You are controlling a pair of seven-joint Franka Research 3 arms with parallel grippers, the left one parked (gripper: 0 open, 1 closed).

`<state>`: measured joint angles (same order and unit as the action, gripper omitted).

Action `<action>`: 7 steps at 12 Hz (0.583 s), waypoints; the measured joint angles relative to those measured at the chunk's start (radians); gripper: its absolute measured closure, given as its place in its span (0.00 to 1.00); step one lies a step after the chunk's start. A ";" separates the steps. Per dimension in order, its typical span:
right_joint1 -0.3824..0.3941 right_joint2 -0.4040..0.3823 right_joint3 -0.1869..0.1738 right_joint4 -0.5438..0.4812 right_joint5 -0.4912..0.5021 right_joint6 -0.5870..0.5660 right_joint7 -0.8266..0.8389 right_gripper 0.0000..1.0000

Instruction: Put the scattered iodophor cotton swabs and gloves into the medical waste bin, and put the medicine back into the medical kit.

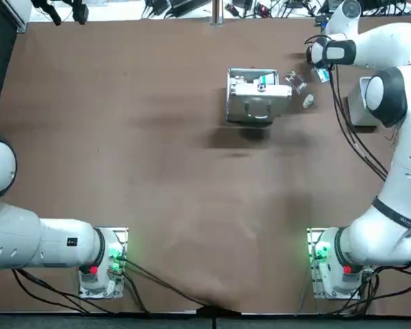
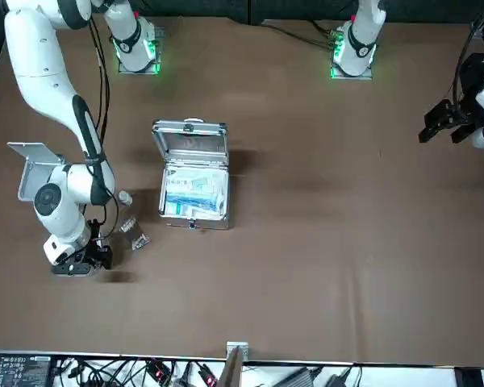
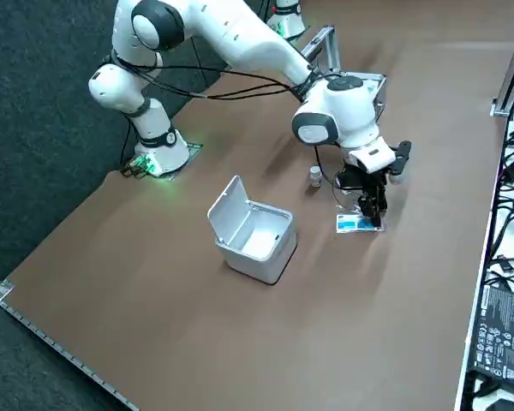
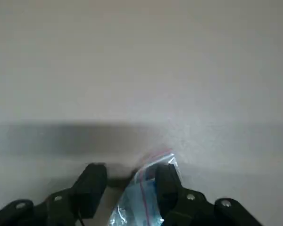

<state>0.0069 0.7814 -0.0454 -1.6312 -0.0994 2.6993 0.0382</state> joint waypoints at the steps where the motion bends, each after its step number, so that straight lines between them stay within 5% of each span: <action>1: -0.002 0.000 0.000 0.000 0.000 0.000 0.000 0.35; 2: -0.003 0.000 0.000 0.000 0.000 0.000 0.000 0.45; 4: -0.003 0.000 0.000 0.001 0.000 0.001 -0.001 0.49; 6: -0.003 0.000 0.000 0.001 0.000 0.001 -0.001 0.72; 7: -0.003 0.000 0.000 0.001 0.000 0.001 -0.001 0.72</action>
<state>0.0038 0.7815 -0.0453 -1.6301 -0.0999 2.6998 0.0369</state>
